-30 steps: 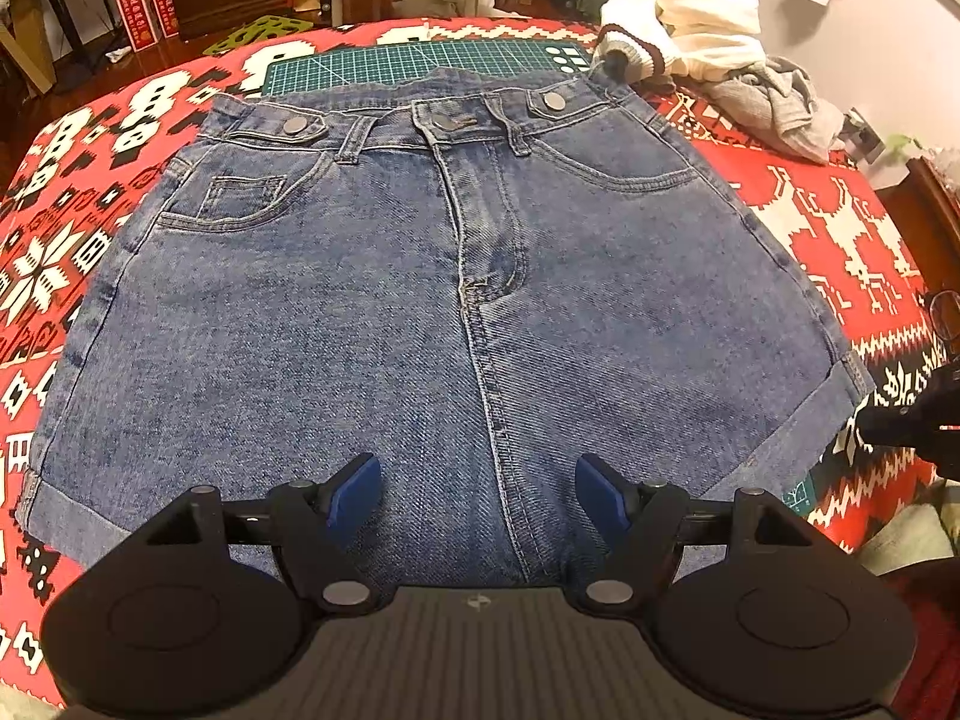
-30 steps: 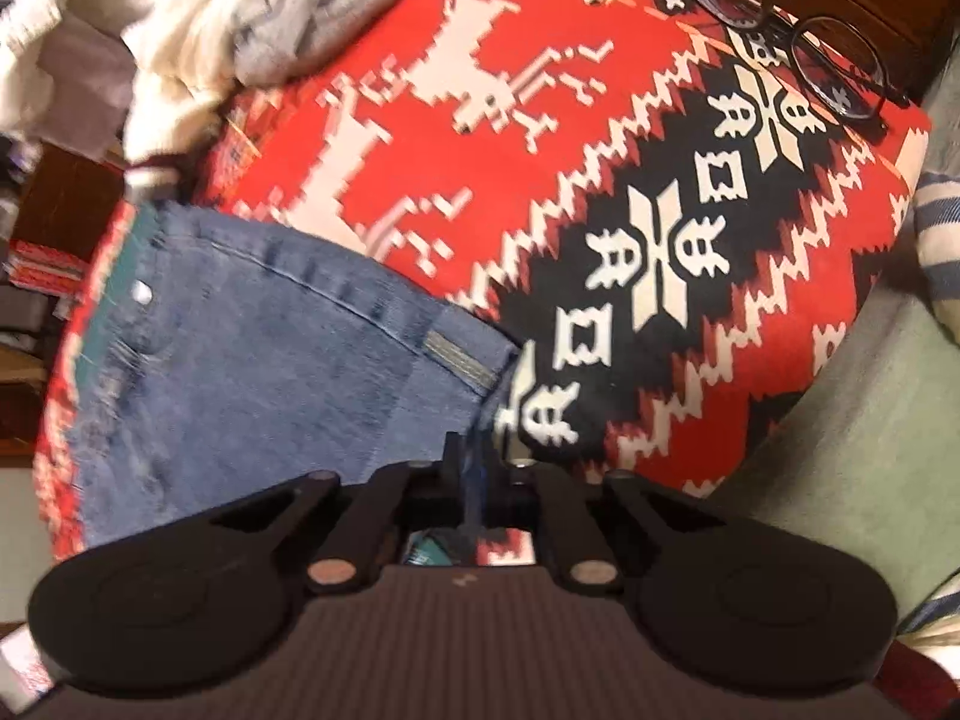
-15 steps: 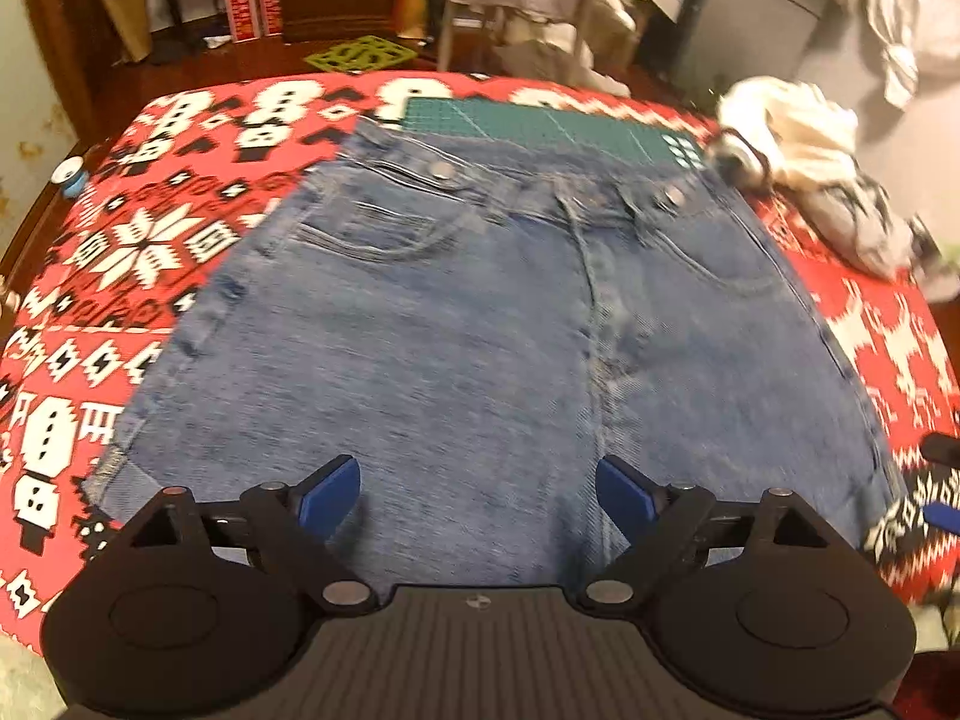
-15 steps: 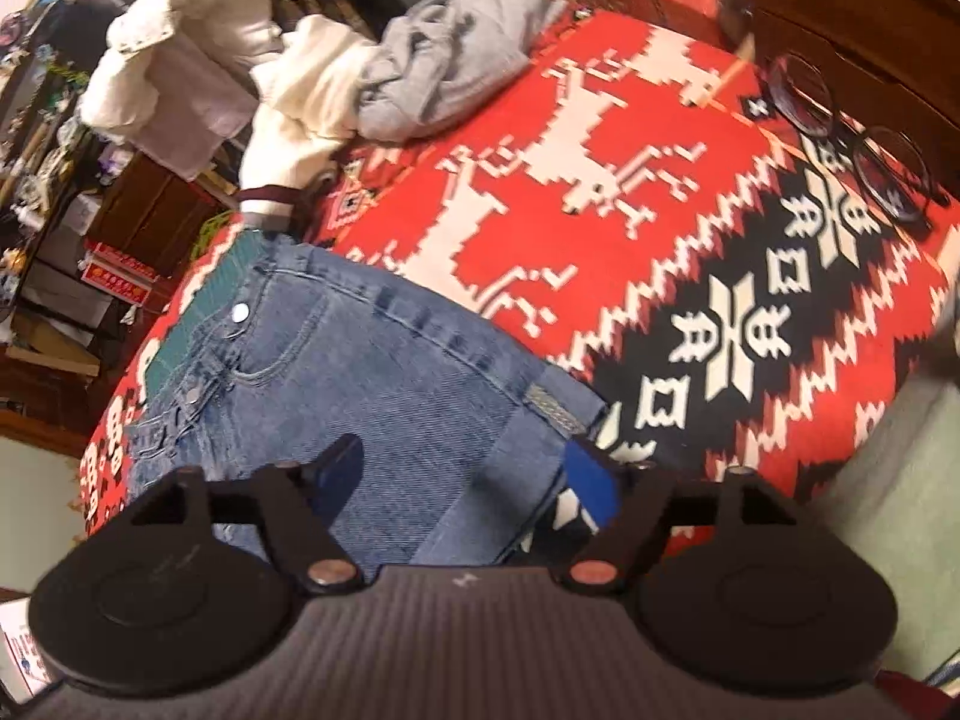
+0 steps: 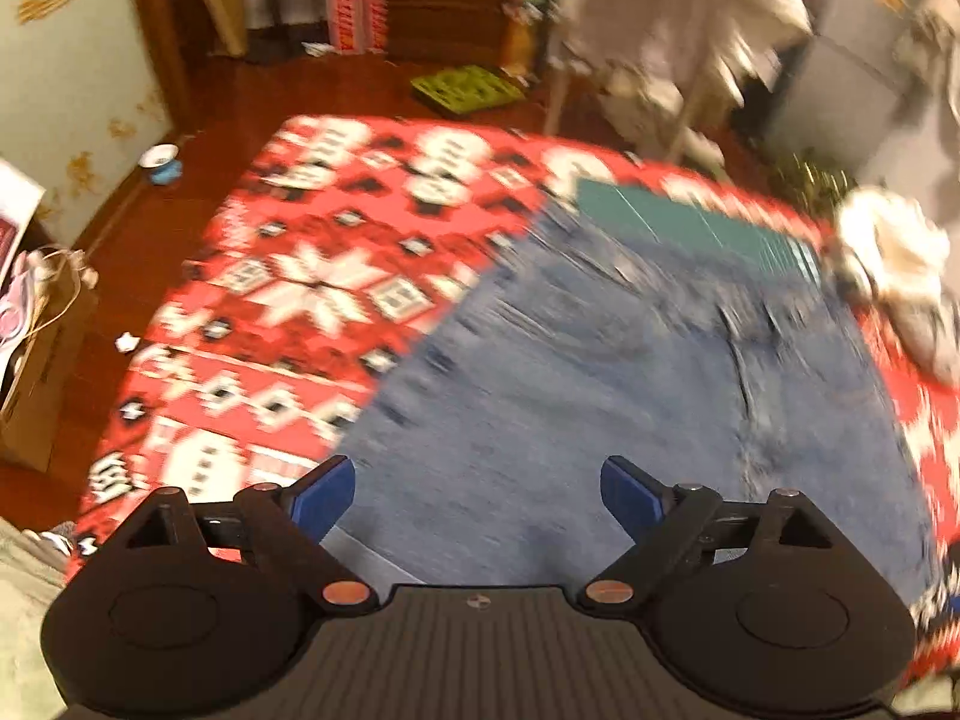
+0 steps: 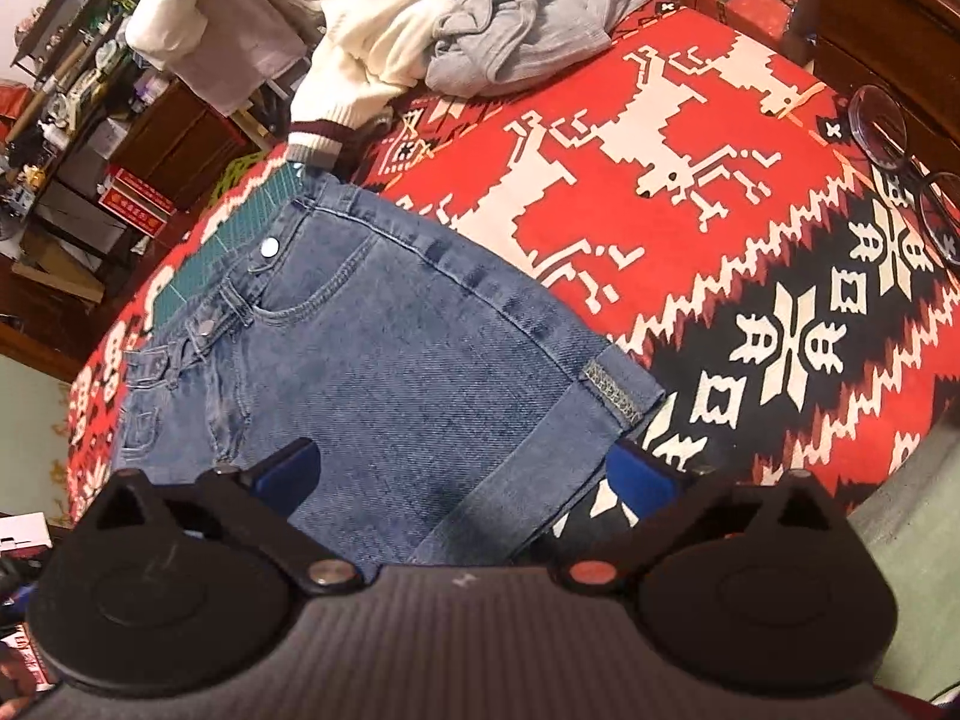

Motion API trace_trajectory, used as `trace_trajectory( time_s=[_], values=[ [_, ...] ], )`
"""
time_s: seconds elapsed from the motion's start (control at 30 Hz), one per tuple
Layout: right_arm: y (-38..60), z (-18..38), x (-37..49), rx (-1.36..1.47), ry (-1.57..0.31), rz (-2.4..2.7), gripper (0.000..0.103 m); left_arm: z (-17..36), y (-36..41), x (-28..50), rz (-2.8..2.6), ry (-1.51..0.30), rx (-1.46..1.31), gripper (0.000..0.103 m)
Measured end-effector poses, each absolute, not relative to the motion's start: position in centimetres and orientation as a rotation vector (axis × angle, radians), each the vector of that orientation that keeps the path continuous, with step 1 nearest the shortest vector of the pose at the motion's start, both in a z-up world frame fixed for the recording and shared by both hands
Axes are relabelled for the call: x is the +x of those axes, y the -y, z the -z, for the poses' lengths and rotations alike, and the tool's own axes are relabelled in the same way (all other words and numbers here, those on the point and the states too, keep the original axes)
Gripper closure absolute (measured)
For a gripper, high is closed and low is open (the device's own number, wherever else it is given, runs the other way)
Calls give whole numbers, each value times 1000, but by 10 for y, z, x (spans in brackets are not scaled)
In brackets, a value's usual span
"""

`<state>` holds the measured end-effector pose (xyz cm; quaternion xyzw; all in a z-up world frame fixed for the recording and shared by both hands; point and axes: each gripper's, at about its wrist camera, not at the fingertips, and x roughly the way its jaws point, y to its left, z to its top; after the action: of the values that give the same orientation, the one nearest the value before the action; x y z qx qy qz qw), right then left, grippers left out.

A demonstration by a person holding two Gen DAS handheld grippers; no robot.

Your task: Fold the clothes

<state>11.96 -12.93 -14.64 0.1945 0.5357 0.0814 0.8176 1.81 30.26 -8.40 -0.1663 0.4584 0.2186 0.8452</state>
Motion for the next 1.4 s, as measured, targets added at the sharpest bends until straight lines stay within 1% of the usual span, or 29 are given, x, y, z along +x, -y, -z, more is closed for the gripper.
trace_trajectory(
  time_s=[0.17, 0.27, 0.43, 0.5, 0.53, 0.6, 0.63, 0.7, 0.73, 1.0, 1.1, 1.23, 1.3, 1.4],
  values=[
    [125, 148, 117, 399, -1114, -152, 0, 90, -348, -5, -486, -927, -548, 14],
    [122, 152, 116, 410, -1117, -209, 0, 99, -371, -13, -496, -933, -634, 14],
    [108, 150, 114, 310, -1130, -225, 1, 116, -389, -10, -566, -1046, -575, 15],
    [104, 148, 114, 285, -1121, -223, 1, 125, -395, -11, -586, -1068, -576, 24],
    [103, 148, 114, 283, -1118, -227, 1, 129, -397, -9, -585, -1085, -577, 26],
    [103, 147, 113, 286, -1105, -230, 1, 137, -400, -6, -584, -1116, -580, 36],
    [102, 147, 112, 285, -1093, -231, 1, 141, -402, -5, -584, -1131, -581, 38],
    [102, 146, 111, 276, -1067, -235, 1, 145, -403, -3, -589, -1149, -599, 50],
    [101, 145, 112, 268, -1054, -237, 1, 145, -403, -3, -582, -1145, -606, 51],
    [71, 142, 126, 71, -985, -272, 0, 127, -394, 19, -489, -987, -584, 51],
    [59, 141, 135, -16, -909, -279, 1, 128, -392, 37, -462, -963, -566, 51],
    [49, 139, 149, -34, -784, -315, 1, 132, -390, 58, -436, -930, -505, 51],
    [44, 140, 162, -35, -757, -353, 1, 133, -387, 68, -417, -904, -457, 44],
    [35, 144, 183, -38, -742, -384, 1, 134, -379, 85, -384, -848, -386, 37]
  ],
)
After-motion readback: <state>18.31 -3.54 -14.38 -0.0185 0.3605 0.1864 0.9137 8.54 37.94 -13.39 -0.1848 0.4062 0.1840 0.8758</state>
